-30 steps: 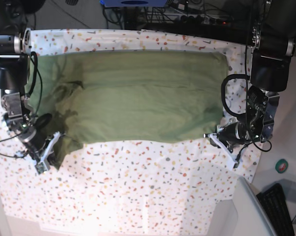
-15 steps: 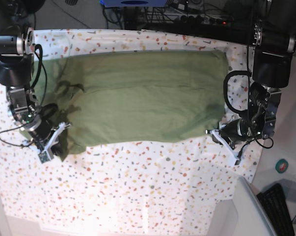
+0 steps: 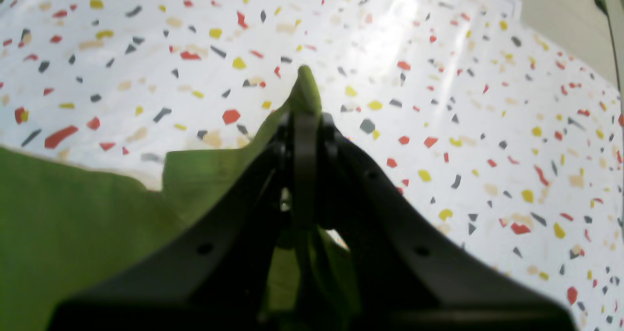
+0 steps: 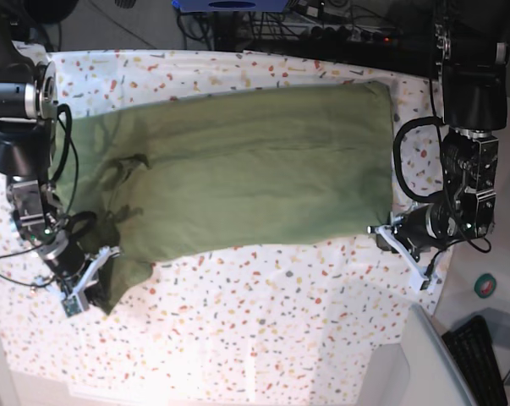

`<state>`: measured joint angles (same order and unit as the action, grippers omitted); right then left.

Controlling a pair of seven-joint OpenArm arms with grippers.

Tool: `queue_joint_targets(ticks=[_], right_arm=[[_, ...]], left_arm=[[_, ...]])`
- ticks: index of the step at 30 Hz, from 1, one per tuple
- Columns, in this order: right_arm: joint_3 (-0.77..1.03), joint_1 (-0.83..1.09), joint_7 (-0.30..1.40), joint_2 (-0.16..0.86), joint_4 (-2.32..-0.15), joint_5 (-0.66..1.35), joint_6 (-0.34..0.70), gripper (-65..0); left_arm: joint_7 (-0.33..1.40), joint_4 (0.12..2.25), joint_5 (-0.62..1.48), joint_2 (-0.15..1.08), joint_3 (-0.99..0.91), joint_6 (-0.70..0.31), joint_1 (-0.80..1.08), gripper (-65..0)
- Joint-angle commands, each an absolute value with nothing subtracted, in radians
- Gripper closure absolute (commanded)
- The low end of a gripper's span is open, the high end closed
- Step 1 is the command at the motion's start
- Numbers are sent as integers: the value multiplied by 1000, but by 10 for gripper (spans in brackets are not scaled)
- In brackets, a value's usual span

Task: Layout the t-shirt on the table in an organized manner, then fold the t-shirt properly
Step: 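Hold the hem with both grippers and pull it toward the collar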

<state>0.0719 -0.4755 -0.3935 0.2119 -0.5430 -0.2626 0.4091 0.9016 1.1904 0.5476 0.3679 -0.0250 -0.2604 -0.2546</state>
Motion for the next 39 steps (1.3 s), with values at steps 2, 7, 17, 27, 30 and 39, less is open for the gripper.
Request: queue_joint_targets(ticks=[2, 7, 17, 27, 30, 39], right_arm=[[70, -499, -423, 222, -553, -248, 406, 0], [76, -507, -423, 226, -555, -248, 406, 0], [70, -561, -426, 208, -492, -246, 406, 0], [68, -587, -426, 154, -404, -246, 406, 0], [76, -585, -424, 151, -404, -246, 406, 0], [76, -610, -360, 151, -406, -246, 404, -237]], left_arm=[[891, 1205, 555, 378, -12, -260, -271, 0], [895, 1247, 555, 380, -21, -260, -245, 0], [980, 1359, 555, 392, -22, -260, -211, 0], [981, 1369, 555, 406, -24, -260, -166, 0], [981, 1369, 555, 410, -24, -260, -165, 0], [981, 1368, 555, 414, -24, -260, -166, 0]])
